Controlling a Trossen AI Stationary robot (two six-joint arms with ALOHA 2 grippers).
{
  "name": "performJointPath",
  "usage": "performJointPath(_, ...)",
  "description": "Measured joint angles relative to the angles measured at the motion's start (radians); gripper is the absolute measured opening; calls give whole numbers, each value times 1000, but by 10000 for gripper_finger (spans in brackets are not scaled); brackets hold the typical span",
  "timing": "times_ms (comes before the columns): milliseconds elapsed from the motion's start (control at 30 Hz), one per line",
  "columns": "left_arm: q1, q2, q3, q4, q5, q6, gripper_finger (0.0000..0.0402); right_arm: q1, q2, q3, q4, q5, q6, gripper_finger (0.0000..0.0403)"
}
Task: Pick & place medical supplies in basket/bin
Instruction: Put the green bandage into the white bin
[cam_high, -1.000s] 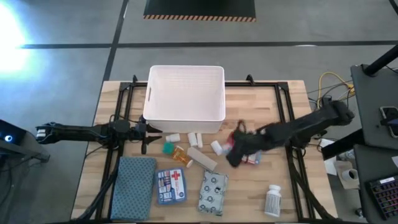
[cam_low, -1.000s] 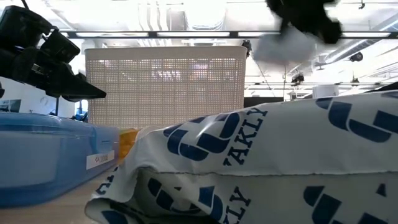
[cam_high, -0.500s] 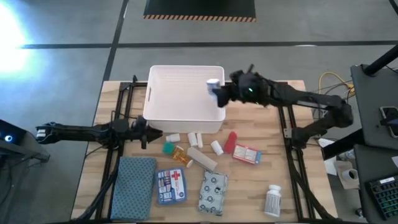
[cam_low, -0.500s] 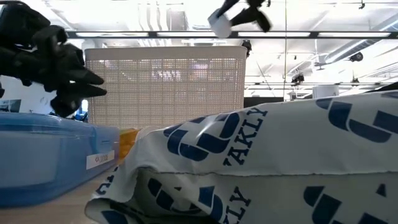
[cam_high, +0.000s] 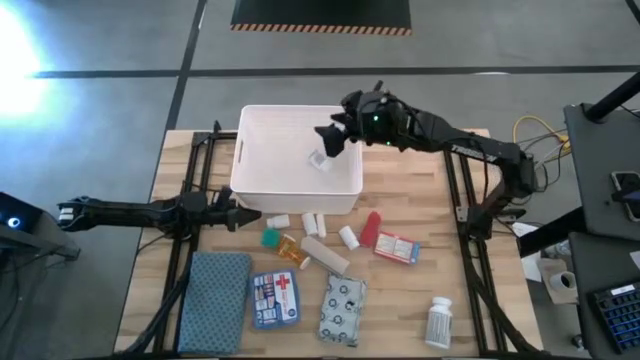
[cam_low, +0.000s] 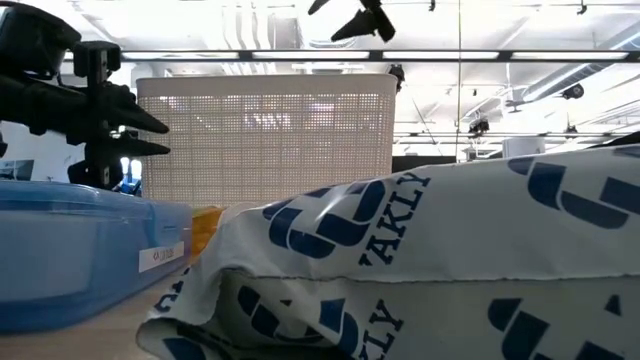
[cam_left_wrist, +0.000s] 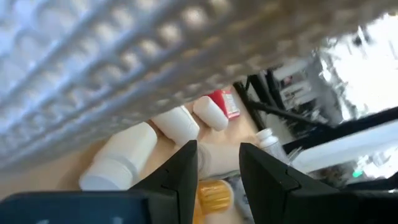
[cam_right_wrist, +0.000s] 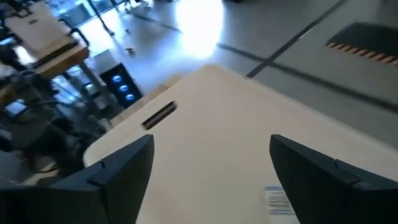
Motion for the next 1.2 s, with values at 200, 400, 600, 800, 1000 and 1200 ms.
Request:
performJointPath(200,0,-1,1,26,26,-54,100,30,16,124,-279,167,-49,331)
performJointPath(400,-28,45,92,-131,45,-43,99,75,12,179,-507,336,-46,349)
performJointPath(600,-70,193,357,-580,-6,14,99,93,13,177,-581,374,5,359)
performJointPath(800,-102,416,540,-807,-25,45,139,92,12,174,-614,374,45,359)
performJointPath(1000,-257,605,615,-815,-119,-28,190,89,10,174,-720,441,55,359)
performJointPath(1200,-580,713,684,-888,-468,-373,201,90,6,174,-744,500,78,359)
